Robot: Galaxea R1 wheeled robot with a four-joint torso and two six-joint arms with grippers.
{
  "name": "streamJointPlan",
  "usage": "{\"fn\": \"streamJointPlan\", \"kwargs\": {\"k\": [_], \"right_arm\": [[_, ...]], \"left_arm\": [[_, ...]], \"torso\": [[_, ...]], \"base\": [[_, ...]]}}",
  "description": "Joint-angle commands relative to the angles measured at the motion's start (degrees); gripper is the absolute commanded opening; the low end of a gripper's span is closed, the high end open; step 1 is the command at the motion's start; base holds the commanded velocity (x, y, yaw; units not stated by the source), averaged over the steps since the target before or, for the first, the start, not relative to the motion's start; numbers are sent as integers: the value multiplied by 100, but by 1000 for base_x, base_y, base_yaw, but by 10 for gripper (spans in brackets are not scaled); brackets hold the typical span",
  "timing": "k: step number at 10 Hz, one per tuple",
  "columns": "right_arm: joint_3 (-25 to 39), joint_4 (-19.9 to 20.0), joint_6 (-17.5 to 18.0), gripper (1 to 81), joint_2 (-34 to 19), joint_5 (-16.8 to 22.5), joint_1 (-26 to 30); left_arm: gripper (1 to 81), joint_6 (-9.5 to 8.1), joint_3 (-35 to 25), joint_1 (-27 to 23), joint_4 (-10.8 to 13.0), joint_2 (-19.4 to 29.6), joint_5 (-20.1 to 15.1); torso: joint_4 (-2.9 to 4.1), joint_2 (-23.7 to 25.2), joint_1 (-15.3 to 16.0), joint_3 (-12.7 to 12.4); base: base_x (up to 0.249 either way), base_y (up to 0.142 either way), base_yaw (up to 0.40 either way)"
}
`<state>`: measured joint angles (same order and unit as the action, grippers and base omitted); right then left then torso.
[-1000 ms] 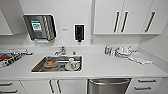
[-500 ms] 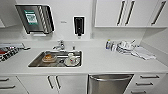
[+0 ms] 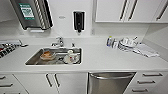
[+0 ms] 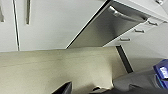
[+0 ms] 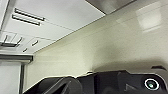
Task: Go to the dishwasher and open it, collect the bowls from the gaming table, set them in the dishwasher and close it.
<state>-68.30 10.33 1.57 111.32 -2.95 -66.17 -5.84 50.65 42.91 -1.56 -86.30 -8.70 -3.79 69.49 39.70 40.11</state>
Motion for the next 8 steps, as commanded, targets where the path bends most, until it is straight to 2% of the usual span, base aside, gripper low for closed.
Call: {"fn": "streamJointPlan", "kwargs": {"k": [1,3,4,6,7,8], "right_arm": [[292,66,10,811,-380,304,441],[310,75,19,811,-380,313,495],[319,66,71,811,-380,304,529],[372,75,133,811,-380,330,626],[415,66,203,811,-398,321,679],[459,75,212,811,-406,313,749]], "left_arm": [[811,21,-583,-1112,68,516,-571],[811,13,-785,-1526,-2,384,-1063],[811,13,-855,-1614,-11,288,-1248],[811,13,-837,-1614,-11,60,-1397],[811,13,-829,-1623,-11,50,-1389],[811,4,-811,-1623,-11,59,-1397]], "torso": [[0,553,356,0],[0,971,616,2],[0,1180,747,406],[0,1495,933,643],[0,1663,1040,262],[0,1845,1152,431]], "base": [[0,0,0],[0,0,0],[0,0,0],[0,0,0],[0,0,0],[0,0,0]]}}
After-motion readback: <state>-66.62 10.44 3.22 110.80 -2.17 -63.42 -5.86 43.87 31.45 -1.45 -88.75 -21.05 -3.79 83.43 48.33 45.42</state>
